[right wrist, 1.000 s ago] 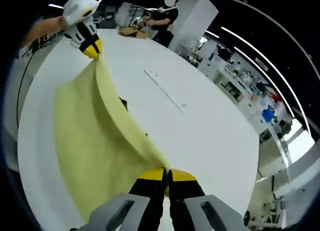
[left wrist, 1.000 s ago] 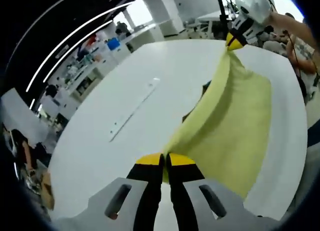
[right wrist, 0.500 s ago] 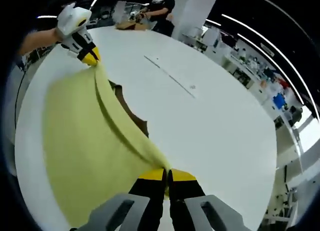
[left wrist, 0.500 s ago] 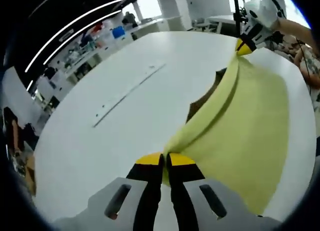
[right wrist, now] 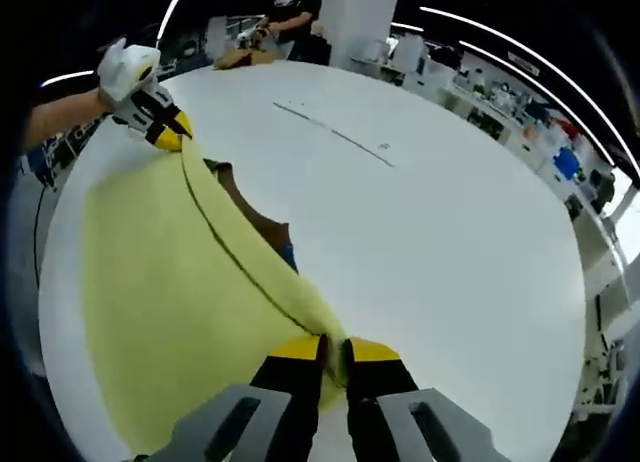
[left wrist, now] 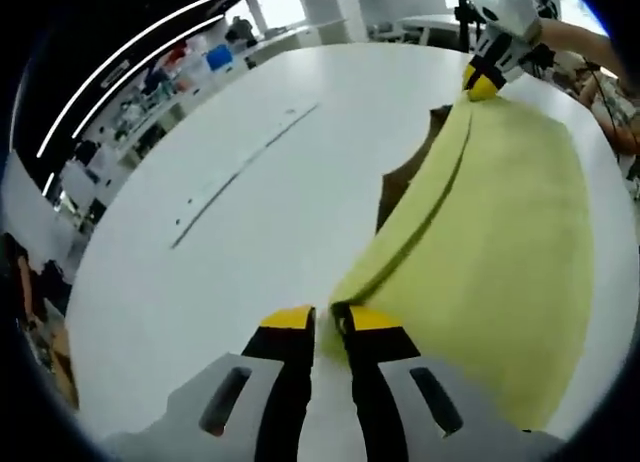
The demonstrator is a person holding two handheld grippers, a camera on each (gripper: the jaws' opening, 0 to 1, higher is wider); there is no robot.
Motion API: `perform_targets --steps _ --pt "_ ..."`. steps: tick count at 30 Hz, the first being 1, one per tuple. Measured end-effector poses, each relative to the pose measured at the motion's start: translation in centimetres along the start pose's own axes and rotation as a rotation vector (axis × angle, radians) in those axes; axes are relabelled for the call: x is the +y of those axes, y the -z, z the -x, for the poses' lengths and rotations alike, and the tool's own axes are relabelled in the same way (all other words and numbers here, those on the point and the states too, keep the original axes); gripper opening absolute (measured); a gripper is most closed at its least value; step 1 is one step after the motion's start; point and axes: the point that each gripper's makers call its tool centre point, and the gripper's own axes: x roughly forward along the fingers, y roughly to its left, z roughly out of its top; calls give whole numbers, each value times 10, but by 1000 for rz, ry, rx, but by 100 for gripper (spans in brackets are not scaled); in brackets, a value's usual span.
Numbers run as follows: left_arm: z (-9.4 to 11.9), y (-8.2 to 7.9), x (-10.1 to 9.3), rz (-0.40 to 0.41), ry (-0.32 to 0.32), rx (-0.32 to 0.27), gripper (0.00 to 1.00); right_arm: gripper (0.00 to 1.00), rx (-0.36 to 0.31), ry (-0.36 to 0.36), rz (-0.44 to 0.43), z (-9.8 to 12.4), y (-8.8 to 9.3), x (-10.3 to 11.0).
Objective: Fold the garment on the visible template until the final outline fits inside the template.
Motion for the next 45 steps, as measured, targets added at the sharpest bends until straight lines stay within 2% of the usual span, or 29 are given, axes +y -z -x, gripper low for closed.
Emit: perform_targets --steps 4,6,9,12,14,15,16,17,21,25,29,32,34,41,45 --pt "5 3 -1 -14 0 -15 20 12 6 20 61 5 4 0" --pt "6 4 -2 -31 4 -26 21 16 21 37 120 9 5 -1" --pt "5 3 -2 -47 6 -35 21 18 18 47 159 8 5 -1" --pt "2 3 2 -52 -17 -30 15 15 13 63 182 6 4 -3" --pt "1 2 6 -36 -31 -35 6 10 20 90 186 4 5 -9" --pt "0 1 7 -16 -31 -44 3 6 24 112 171 3 6 -14" --pt "-1 0 6 40 -28 -61 3 3 20 121 156 3 6 -16" --pt "-1 0 7 47 -31 -61 3 0 8 125 136 3 5 -18" --pt "2 0 9 62 -45 -77 2 0 -41 126 33 3 0 -23" --pt "3 -1 13 213 -65 -97 3 0 -67 136 -109 2 -5 -29" --pt "3 1 20 280 -105 -107 6 0 -100 136 -239 0 -8 -33" --pt "8 0 25 303 -129 -122 9 6 -121 147 -318 5 -9 -33" --pt "13 -1 27 311 -136 -136 16 10 -141 138 -358 9 -12 -31" --pt "29 -10 18 397 -81 -218 34 41 -181 70 -462 22 -19 -19" --pt "40 -12 7 421 -52 -242 46 54 -181 39 -478 31 -20 -10"
